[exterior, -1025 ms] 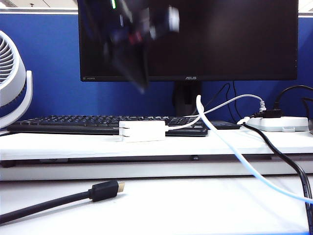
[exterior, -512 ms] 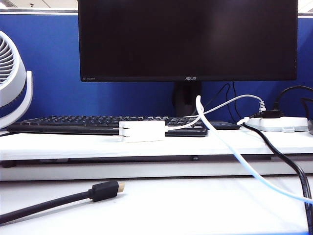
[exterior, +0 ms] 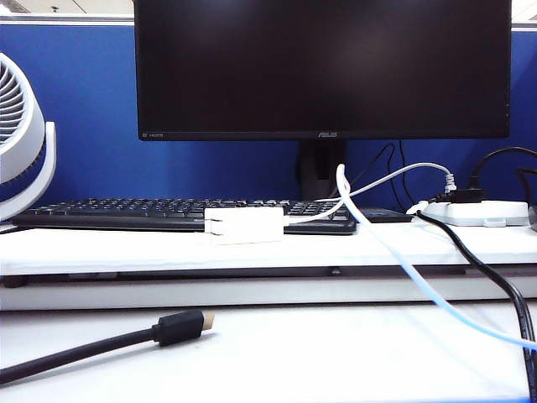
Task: Pick up the Type-C charging cable and the charging base, insert one end of the Type-C charger into the corresponding slot on the base, and finally place the plugged-in charger back on the table.
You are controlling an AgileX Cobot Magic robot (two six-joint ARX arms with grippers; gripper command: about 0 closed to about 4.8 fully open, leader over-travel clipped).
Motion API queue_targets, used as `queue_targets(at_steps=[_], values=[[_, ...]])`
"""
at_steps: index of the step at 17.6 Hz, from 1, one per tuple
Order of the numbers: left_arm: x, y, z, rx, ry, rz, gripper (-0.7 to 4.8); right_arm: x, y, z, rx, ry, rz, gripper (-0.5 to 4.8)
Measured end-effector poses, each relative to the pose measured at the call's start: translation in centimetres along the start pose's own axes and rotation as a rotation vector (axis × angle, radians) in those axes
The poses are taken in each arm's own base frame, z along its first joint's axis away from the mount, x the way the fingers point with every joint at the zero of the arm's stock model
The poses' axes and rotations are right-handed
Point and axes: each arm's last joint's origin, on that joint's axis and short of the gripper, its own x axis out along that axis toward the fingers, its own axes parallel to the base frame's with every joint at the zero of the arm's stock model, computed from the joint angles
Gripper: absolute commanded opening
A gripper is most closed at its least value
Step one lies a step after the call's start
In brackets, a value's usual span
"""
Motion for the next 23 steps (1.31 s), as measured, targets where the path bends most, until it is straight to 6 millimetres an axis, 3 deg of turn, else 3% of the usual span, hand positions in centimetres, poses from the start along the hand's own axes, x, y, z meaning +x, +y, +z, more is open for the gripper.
queue_targets(at_steps=[3, 6, 10, 13, 18, 23], values=[[-3.4, -0.8, -1.8, -0.001, 0.005, 0.063, -0.06, 1.8, -0.9, -5.8, 0.113, 0.125, -0.189, -0.06], [-5.0, -1.2, -2.9, -0.015, 0.024, 0.092, -0.06, 2.3, -1.4, -8.6, 0.129, 0.183, -0.355, -0.06], [-4.8, -1.3, -3.6, -0.033, 0.055, 0.094, -0.06, 2.4, -1.5, -10.5, 0.139, 0.246, -0.407, -0.06], [-1.2, -1.4, -4.7, -0.045, 0.137, 0.01, -0.06, 2.3, -1.3, -12.2, 0.152, 0.341, -0.378, -0.06], [6.6, -1.4, -6.7, -0.078, 0.077, -0.128, -0.06, 2.3, -1.2, -12.3, 0.157, 0.356, -0.362, -0.06], [14.8, -1.8, -11.7, -0.149, -0.041, -0.136, -0.06, 2.3, -1.2, -12.3, 0.157, 0.356, -0.362, -0.06]])
